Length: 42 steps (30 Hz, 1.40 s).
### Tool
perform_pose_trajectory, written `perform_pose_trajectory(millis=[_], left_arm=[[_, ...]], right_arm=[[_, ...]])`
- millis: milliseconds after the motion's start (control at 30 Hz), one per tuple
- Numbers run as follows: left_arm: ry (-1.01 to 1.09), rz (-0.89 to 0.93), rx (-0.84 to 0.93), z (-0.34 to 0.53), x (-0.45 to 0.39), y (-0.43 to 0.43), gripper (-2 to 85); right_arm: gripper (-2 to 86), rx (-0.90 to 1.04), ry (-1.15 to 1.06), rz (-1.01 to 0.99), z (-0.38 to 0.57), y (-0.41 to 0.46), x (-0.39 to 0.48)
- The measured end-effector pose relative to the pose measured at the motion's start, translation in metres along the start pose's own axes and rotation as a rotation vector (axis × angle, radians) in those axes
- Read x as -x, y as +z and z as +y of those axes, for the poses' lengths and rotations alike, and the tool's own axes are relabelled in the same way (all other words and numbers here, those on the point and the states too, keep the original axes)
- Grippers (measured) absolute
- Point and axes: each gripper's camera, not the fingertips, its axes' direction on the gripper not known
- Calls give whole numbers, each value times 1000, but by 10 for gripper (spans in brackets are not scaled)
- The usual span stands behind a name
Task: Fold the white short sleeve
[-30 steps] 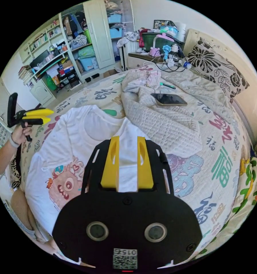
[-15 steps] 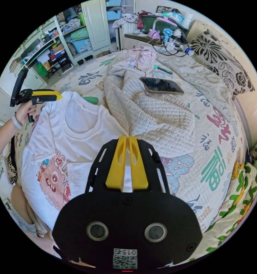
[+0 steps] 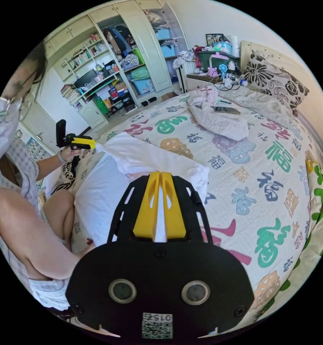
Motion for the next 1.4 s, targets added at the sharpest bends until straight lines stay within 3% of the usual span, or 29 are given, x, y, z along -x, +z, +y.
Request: perform_pose_trajectory(millis=[333,733,833,967,1067,1233,1400], left_arm=[[388,118,370,85,-142,16,-4],[589,20,573,101,-184,51,7],[492,131,653,102,-172,55,23],[433,172,773,95,-150,39,48],[256,42,645,74,-109,13,64],[-260,-152,312,45,-4,1,98],[-490,-90,257,46,57,30,131]], right_arm=[[-9,293,-73,-70,166,-3,70],[4,429,-153,67,226,43,86],[37,486,-86,31,226,47,78],[67,419,61,-12,211,23,55],[80,255,204,-3,190,5,24],[119,26,402,73,143,17,-42],[134,113,491,-33,104,59,-73]])
